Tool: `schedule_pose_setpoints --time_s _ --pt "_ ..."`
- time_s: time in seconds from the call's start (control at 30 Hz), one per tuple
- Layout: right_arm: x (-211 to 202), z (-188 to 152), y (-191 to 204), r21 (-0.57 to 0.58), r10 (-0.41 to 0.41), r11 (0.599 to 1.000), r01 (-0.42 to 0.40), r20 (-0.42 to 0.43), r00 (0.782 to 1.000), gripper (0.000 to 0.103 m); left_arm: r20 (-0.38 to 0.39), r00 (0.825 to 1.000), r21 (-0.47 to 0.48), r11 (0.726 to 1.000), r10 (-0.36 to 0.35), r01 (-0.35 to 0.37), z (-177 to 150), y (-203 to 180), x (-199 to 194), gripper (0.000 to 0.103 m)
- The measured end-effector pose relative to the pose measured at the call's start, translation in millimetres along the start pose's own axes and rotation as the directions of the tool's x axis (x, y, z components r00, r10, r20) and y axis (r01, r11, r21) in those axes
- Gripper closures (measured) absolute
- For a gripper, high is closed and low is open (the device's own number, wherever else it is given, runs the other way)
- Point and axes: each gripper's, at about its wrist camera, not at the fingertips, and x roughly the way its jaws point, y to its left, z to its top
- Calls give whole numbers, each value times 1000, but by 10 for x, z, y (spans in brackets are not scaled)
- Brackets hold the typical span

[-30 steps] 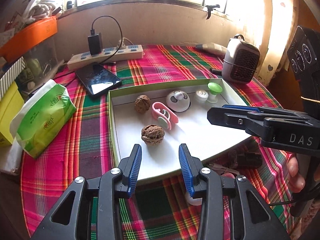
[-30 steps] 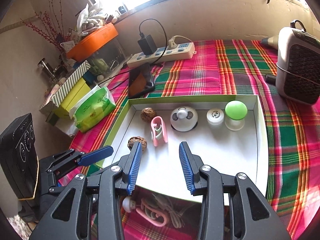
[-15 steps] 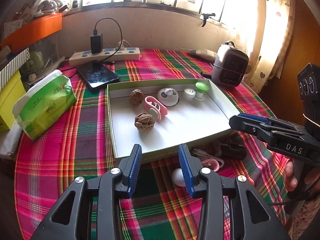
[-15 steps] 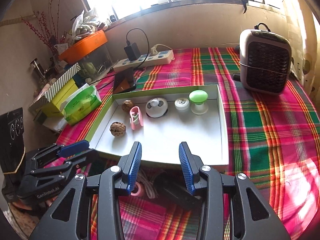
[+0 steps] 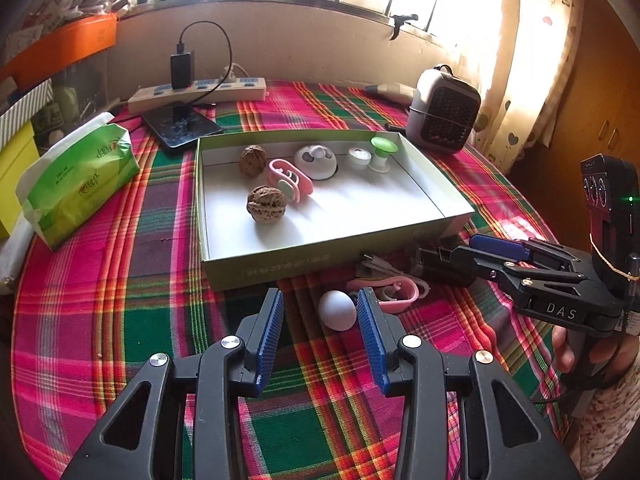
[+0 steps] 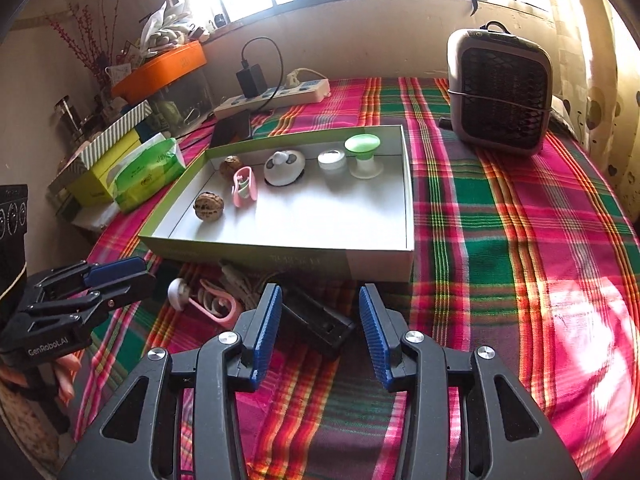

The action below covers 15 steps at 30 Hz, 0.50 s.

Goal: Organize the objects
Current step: 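Withdraw both open tools toward the white toy and black device, then grasp the white egg-shaped toy with the left tool while the right grasps the black device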

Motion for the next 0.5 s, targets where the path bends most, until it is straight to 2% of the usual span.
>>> schedule_pose_setpoints --time_s 0.5 --pt "120 -99 98 -80 28 996 -32 -50 998 54 -50 999 21 1000 7 -6 -3 -99 207 66"
